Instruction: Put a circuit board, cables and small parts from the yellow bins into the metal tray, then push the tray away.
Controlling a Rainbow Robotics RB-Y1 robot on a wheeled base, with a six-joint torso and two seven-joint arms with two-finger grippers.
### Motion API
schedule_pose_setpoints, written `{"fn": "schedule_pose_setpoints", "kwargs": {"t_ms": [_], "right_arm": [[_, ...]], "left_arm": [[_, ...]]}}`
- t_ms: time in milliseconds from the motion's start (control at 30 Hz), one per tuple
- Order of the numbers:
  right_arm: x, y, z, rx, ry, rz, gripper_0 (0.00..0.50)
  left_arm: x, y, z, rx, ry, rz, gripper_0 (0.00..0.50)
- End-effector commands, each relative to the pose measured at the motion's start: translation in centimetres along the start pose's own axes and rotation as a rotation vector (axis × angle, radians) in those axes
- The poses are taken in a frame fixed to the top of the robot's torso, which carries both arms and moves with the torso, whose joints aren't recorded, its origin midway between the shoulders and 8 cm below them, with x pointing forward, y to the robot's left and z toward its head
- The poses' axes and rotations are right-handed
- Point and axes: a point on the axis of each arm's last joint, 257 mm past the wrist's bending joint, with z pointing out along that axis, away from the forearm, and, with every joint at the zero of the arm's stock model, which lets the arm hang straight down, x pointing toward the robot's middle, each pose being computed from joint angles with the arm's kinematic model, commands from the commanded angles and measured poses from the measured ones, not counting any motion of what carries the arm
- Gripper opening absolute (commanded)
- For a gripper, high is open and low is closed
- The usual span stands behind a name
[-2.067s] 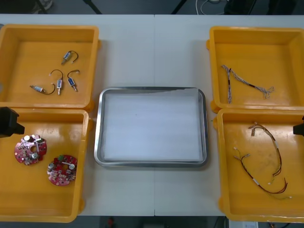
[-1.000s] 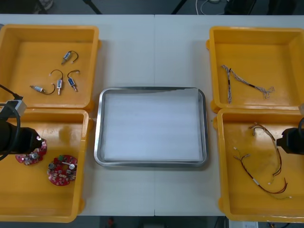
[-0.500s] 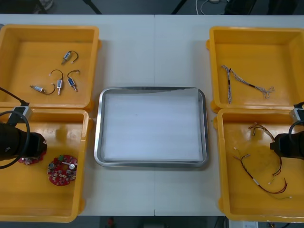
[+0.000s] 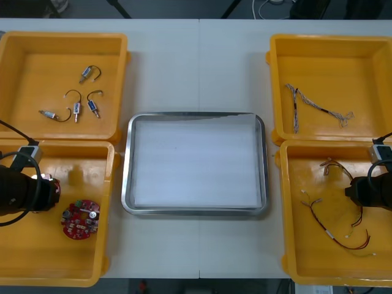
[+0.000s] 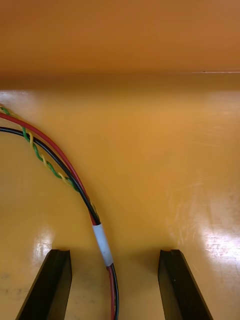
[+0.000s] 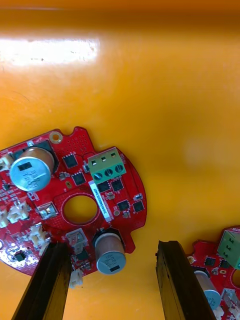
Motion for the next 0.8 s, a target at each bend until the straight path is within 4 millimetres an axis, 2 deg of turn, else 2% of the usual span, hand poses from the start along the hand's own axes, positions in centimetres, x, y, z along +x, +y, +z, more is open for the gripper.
{"fn": "schedule_pose_setpoints", "kwargs": {"t_ms": [33, 67, 133, 333, 533, 567, 600, 633, 667, 800], "right_arm": [[1.7, -0.8, 0.4, 0.013, 0.038, -0.040, 0.350], [1.8, -0.7, 0.4, 0.012, 0.039, -0.040, 0.177], [1.8, -0.7, 0.4, 0.012, 0.039, -0.039, 0.000], [1.1, -1.1, -0.1, 0.015, 0.021, -0.032, 0.000], [-0.1, -1.6, -1.8, 0.024, 0.002, -0.024, 0.000], [-0.3, -1.9, -2.5, 0.030, 0.000, -0.024, 0.000], [-0.5, -2.0, -3.2, 0.034, 0.001, -0.022, 0.000], [-0.6, -2.2, -3.6, 0.038, 0.004, -0.023, 0.000], [-0.7, -2.1, -3.9, 0.039, 0.003, -0.025, 0.000], [-1.3, -2.0, -7.1, 0.055, 0.001, -0.043, 0.000]], "left_arm": [[1.4, 0.2, 0.6, -0.014, 0.020, 0.102, 0.500], [1.4, 0.1, 0.8, -0.016, 0.017, 0.108, 0.500], [1.3, 0.2, 0.9, -0.029, 0.010, 0.118, 0.500], [1.3, 0.3, 1.3, -0.048, 0.002, 0.134, 0.500], [1.4, 0.3, 1.3, -0.046, 0.004, 0.134, 0.500], [1.4, 0.2, 1.3, -0.044, 0.005, 0.136, 0.435], [1.4, 0.2, 1.3, -0.043, 0.005, 0.135, 0.172], [1.4, 0.2, 1.3, -0.043, 0.005, 0.137, 0.028], [1.4, 0.2, 1.3, -0.043, 0.004, 0.136, 0.000], [1.5, 0.0, 1.3, -0.037, 0.007, 0.137, 0.000]]}}
